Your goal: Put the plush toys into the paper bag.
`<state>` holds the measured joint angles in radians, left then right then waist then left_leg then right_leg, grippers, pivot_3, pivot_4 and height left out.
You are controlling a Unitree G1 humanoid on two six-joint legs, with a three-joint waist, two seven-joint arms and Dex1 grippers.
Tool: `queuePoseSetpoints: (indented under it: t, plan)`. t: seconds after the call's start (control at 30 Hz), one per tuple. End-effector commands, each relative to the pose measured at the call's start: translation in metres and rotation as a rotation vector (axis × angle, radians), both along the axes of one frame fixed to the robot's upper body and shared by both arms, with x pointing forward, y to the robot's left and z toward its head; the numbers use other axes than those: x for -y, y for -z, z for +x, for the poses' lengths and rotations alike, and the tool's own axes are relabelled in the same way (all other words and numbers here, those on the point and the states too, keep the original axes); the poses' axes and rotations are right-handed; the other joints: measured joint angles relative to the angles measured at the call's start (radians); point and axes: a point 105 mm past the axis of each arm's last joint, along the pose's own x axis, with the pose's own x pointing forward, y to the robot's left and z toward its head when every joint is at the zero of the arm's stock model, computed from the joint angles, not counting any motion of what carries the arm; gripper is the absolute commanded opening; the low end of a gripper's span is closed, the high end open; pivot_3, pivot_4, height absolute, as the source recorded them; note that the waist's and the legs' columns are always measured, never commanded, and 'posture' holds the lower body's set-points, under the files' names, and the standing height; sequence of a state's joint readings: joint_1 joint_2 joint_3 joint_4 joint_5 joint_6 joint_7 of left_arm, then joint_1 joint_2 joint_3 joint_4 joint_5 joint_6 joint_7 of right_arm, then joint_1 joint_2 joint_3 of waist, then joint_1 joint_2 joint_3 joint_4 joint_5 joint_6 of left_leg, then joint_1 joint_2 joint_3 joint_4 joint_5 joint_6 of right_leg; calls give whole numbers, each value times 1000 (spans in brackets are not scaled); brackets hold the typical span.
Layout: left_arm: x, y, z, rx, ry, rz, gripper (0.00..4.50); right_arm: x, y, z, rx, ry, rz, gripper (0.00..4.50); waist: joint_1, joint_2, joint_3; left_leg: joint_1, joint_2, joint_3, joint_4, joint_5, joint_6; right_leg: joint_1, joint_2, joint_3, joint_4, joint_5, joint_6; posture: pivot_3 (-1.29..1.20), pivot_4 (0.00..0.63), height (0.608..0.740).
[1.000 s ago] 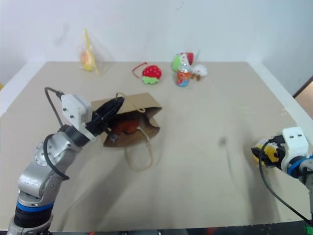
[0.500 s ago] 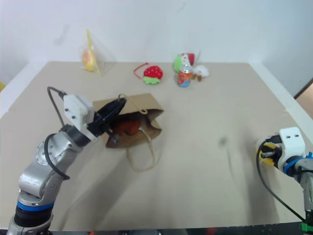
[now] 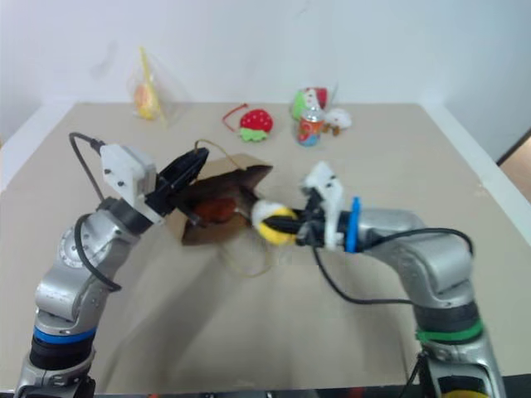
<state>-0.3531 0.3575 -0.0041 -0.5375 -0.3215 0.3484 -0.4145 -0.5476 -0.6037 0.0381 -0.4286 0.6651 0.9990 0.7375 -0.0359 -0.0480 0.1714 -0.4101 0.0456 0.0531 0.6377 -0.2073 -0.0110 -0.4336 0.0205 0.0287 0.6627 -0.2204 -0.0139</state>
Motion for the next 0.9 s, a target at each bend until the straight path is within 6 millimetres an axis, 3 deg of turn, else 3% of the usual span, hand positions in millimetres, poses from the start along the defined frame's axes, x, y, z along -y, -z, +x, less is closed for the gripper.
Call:
queuePoseSetpoints:
  t: [0.03,0.23,0.4,0.73,0.9]
  plan:
    - [0,-11,-6,56,-10,-11,0,-24,-11,13,97,-2,14,173,2,0,0,-2,-1,1,0,0,0,-2,-1,0,0,0,0,0,150,740]
    - [0,-12,-4,59,-16,-10,0,-72,-9,31,176,-34,27,173,3,0,0,-4,-2,1,2,0,0,-4,-3,1,1,1,2,0,150,740]
    - [1,-11,-5,58,-14,-10,0,-94,-5,38,236,-60,2,173,5,0,0,-5,-2,1,2,0,0,-4,-3,0,1,1,2,0,150,740]
    - [3,-10,-7,56,-14,-15,0,-115,-20,55,347,-30,39,173,4,0,0,-4,1,1,2,0,0,-5,-3,0,2,2,0,0,150,740]
    - [3,-9,-8,57,-18,-15,0,-114,-7,58,337,-22,14,173,4,0,0,-4,1,1,2,0,0,-5,-3,0,2,2,0,0,150,740]
